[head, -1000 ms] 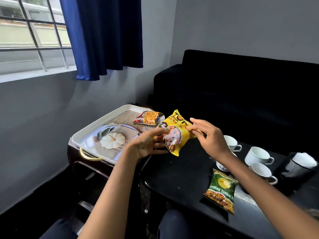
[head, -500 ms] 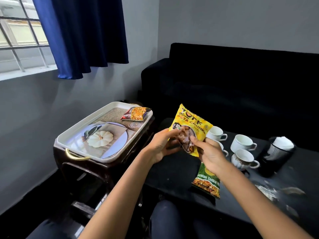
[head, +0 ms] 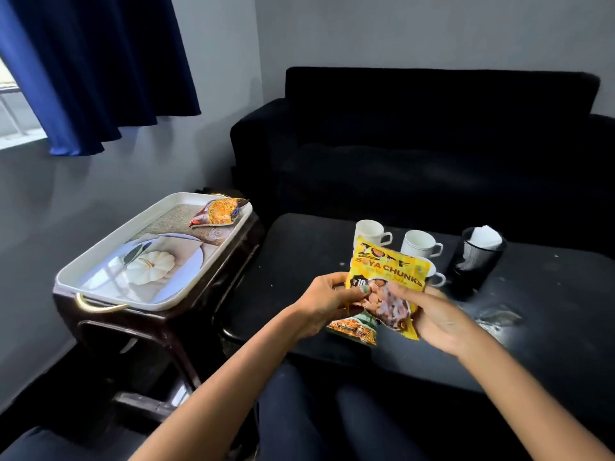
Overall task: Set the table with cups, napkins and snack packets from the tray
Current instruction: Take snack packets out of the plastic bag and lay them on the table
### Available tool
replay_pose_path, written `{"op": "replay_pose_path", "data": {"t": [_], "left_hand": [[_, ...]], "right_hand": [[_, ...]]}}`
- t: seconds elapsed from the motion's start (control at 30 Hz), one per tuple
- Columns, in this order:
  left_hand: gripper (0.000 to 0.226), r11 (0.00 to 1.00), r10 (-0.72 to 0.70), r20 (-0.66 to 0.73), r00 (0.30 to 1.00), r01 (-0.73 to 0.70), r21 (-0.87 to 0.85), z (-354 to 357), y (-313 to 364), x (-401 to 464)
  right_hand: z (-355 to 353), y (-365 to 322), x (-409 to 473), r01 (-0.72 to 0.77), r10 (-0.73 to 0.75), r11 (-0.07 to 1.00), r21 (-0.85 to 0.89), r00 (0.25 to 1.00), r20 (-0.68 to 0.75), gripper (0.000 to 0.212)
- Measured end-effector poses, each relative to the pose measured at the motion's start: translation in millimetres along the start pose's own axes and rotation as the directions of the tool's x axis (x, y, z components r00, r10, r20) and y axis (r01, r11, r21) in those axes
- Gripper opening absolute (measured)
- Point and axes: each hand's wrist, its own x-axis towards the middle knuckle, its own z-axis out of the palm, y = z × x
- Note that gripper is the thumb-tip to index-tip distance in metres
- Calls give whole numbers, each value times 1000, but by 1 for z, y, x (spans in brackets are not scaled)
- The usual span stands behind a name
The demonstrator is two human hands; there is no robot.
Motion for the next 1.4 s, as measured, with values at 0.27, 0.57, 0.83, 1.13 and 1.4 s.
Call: {"op": "replay_pose_path", "data": {"t": [0.27, 0.57, 0.83, 1.13, 1.4], "left_hand": [[26, 996, -68, 32, 997, 66, 58, 48, -35, 3], [64, 940, -89, -52, 995, 101, 326, 58, -51, 6], [49, 710, 194, -161, 968, -25, 704, 53, -53, 4], [57, -83, 326, 34, 945, -7, 997, 22, -77, 31], [61, -67, 325, -40, 945, 66, 996, 22, -91, 45]], "right_hand": [[-40, 6, -22, 25, -51, 995, -99, 961, -270, 25], [-62, 31, -17, -38, -15, 991, -125, 916, -402, 19], [-88, 33, -2, -218, -127, 770, -600, 868, -479, 59], [-89, 72, 1, -89, -426, -198, -976, 905, 4, 61], [-96, 81, 14, -95, -347, -296, -950, 938, 14, 69]]}}
